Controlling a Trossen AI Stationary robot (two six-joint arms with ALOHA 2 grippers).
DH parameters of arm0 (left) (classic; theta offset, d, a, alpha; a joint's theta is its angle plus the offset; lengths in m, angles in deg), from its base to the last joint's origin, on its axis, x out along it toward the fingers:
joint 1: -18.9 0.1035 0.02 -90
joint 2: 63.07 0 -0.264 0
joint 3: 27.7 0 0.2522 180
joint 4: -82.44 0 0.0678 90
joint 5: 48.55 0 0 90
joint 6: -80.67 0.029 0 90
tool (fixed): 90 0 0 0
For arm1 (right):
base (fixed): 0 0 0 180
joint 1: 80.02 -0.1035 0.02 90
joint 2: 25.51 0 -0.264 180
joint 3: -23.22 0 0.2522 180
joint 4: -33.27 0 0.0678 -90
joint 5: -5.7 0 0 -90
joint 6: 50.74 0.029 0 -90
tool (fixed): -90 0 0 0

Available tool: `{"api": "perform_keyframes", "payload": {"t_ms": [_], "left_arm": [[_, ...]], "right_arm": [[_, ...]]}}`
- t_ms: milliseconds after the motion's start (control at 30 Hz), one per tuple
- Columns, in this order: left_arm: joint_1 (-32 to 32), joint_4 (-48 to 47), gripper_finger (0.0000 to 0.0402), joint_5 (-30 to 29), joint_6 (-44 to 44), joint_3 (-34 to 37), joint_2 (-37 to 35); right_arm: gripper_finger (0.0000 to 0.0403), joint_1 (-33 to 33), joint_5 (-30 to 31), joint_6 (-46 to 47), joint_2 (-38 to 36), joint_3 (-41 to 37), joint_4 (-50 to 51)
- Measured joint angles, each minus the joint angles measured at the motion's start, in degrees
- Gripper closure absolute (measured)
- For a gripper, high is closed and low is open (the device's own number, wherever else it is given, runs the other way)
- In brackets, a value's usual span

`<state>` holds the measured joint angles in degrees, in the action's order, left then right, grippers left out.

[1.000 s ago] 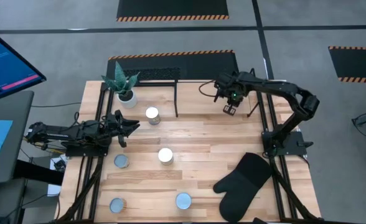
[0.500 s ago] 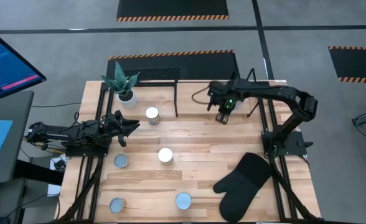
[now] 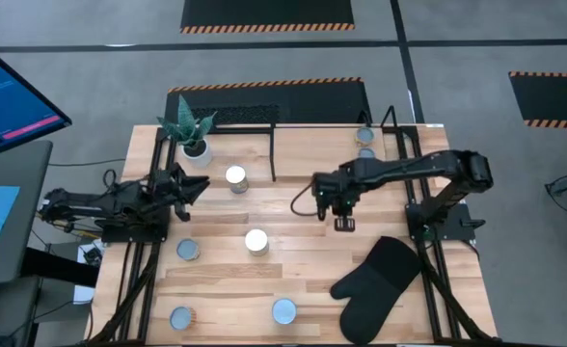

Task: Pick and place cans onto a shelf
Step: Move the canned peaches to the center of the table

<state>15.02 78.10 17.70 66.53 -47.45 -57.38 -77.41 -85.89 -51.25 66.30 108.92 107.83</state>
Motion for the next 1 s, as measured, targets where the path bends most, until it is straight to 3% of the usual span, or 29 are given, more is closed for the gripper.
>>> {"api": "perform_keyframes", "payload": {"t_ms": [133,300,467,600,800,1000], "left_arm": [[0.00,-0.39,0.0319,0.99,2.97,-3.58,5.96],[0.18,-4.98,0.0319,0.36,5.16,-11.27,19.46],[2.85,-19.32,0.0319,-10.00,5.12,-22.17,33.87],[6.79,-28.25,0.0319,-15.77,1.26,-28.45,44.66],[14.99,-30.26,0.0319,-15.59,1.24,-33.18,58.00],[24.99,-33.82,0.0319,-13.03,-1.92,-36.41,64.96]], "right_arm": [[0.0330,-1.49,0.43,0.00,0.00,0.00,-0.11],[0.0330,-0.91,0.55,0.05,0.00,0.00,-0.15],[0.0330,0.22,0.62,1.69,0.00,0.00,-0.20],[0.0330,0.70,0.64,2.43,0.00,0.00,-0.20],[0.0330,0.82,0.64,2.01,0.00,0.00,-0.20],[0.0330,0.75,0.64,2.03,0.00,0.00,-0.18]]}}
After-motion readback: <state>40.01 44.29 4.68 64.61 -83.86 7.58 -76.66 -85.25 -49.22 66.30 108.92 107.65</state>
